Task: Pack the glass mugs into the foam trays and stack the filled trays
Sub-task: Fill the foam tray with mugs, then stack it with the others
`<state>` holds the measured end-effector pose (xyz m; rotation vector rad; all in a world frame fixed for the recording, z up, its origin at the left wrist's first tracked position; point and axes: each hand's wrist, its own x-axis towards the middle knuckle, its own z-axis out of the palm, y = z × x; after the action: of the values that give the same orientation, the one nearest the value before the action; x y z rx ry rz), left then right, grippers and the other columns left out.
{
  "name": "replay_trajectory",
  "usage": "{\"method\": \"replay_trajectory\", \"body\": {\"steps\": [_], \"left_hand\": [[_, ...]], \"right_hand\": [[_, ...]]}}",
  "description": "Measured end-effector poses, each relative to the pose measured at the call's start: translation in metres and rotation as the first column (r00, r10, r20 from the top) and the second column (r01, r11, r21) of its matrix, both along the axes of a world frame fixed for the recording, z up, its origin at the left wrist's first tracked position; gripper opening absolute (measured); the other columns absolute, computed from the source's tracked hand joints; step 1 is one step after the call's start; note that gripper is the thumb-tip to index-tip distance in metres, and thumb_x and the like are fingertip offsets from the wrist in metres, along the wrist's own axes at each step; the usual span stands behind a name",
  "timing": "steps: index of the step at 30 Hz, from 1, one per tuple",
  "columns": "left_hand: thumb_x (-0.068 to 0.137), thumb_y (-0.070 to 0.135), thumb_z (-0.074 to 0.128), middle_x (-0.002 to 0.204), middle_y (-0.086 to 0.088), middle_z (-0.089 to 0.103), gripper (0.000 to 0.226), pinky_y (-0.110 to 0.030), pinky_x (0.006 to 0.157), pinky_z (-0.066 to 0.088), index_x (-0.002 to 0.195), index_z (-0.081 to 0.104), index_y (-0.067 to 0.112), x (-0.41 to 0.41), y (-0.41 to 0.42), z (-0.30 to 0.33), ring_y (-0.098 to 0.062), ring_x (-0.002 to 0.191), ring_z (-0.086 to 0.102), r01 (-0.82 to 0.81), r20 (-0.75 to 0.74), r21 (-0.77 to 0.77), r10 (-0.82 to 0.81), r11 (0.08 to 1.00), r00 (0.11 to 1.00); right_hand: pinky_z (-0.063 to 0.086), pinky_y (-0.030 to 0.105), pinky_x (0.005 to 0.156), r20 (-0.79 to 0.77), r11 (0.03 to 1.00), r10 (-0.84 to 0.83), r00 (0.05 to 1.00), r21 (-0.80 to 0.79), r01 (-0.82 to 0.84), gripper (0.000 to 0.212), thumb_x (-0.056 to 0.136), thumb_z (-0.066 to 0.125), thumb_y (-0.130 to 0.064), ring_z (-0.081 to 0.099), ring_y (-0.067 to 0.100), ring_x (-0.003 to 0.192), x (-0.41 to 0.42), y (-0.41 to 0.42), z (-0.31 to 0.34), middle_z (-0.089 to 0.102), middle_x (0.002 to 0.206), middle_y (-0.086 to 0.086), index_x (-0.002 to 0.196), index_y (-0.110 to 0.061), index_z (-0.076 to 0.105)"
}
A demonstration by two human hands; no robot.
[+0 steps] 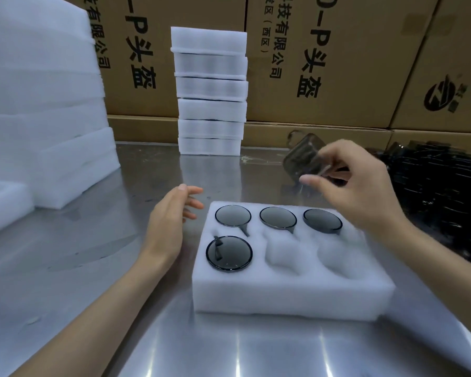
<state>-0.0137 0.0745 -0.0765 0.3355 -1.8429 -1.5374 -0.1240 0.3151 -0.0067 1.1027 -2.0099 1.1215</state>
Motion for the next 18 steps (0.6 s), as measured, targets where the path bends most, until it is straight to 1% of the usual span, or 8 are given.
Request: {"method": "replay_trajectory", "body": {"steps": [2,3,5,7,9,13,17,18], "left_hand": [[0.085,0.046,0.033,0.085,0.001,0.067,0.039,-0.026,0.073,0.043,0.092,0.066,0.028,0.002,0.001,0.000,-0.012,0.072,0.056,0.019,-0.002,-0.069,-0.019,0.997,1.000],[0.085,0.044,0.034,0.086,0.000,0.068,0.037,-0.028,0.075,0.043,0.091,0.066,0.028,0.003,0.001,0.001,-0.013,0.074,0.056,0.024,-0.003,-0.097,-0.024,0.995,1.000],[0.085,0.042,0.035,0.085,-0.001,0.068,0.035,-0.028,0.074,0.043,0.090,0.067,0.027,0.004,0.001,0.002,-0.013,0.073,0.057,0.007,-0.013,-0.127,-0.009,0.992,1.000],[0.085,0.039,0.034,0.083,0.000,0.067,0.035,-0.026,0.072,0.043,0.089,0.067,0.027,0.005,0.002,0.005,-0.011,0.071,0.056,-0.025,-0.024,-0.132,0.022,0.991,0.999],[0.085,0.038,0.035,0.081,0.002,0.067,0.034,-0.026,0.071,0.043,0.087,0.067,0.026,0.006,0.002,0.007,-0.009,0.070,0.056,-0.049,-0.035,-0.137,0.045,0.989,0.998],[0.086,0.035,0.040,0.075,0.009,0.066,0.029,-0.026,0.073,0.045,0.088,0.068,0.027,0.011,0.010,0.013,-0.007,0.073,0.057,-0.067,-0.046,-0.206,0.059,0.976,0.997],[0.084,0.027,0.046,0.074,0.009,0.066,0.022,-0.030,0.073,0.047,0.082,0.068,0.029,0.019,0.029,0.024,-0.013,0.076,0.060,-0.024,-0.085,-0.226,0.005,0.974,0.996],[0.084,0.026,0.047,0.075,0.009,0.066,0.022,-0.028,0.073,0.048,0.081,0.068,0.029,0.022,0.035,0.026,-0.011,0.076,0.060,-0.007,-0.095,-0.258,-0.018,0.966,0.995]], "right_hand": [[0.043,0.029,0.070,-0.136,0.991,0.066,0.989,0.122,-0.049,0.018,0.077,0.074,-0.025,0.052,0.015,0.076,0.025,0.005,-0.005,0.056,0.081,-0.005,0.082,-0.015,0.060],[0.040,0.028,0.070,-0.158,0.982,0.080,0.984,0.179,-0.051,0.017,0.078,0.071,-0.026,0.049,0.015,0.077,0.036,0.007,-0.009,0.055,0.081,-0.006,0.081,-0.014,0.059],[0.040,0.030,0.067,-0.184,0.958,0.088,0.979,0.286,-0.032,0.016,0.079,0.067,-0.028,0.045,0.016,0.080,0.052,0.011,-0.019,0.052,0.082,-0.009,0.081,-0.017,0.056],[0.043,0.034,0.062,-0.236,0.935,0.072,0.969,0.354,0.017,0.015,0.079,0.064,-0.029,0.042,0.017,0.081,0.061,0.015,-0.024,0.050,0.082,-0.010,0.080,-0.017,0.055],[0.043,0.034,0.058,-0.268,0.927,0.074,0.961,0.374,0.033,0.017,0.081,0.059,-0.033,0.040,0.019,0.078,0.066,0.017,-0.024,0.049,0.078,-0.008,0.078,-0.017,0.054],[0.038,0.029,0.055,-0.336,0.919,0.106,0.936,0.391,0.037,0.025,0.085,0.054,-0.037,0.036,0.018,0.070,0.074,0.016,-0.027,0.047,0.070,-0.007,0.072,-0.016,0.055],[0.039,0.030,0.054,-0.325,0.940,0.069,0.943,0.337,0.048,0.031,0.085,0.056,-0.044,0.038,0.019,0.065,0.079,0.012,-0.029,0.049,0.066,-0.009,0.069,-0.017,0.060],[0.039,0.031,0.053,-0.321,0.942,0.074,0.944,0.334,0.040,0.032,0.085,0.057,-0.045,0.038,0.019,0.065,0.079,0.011,-0.029,0.050,0.066,-0.009,0.069,-0.018,0.060]]}}
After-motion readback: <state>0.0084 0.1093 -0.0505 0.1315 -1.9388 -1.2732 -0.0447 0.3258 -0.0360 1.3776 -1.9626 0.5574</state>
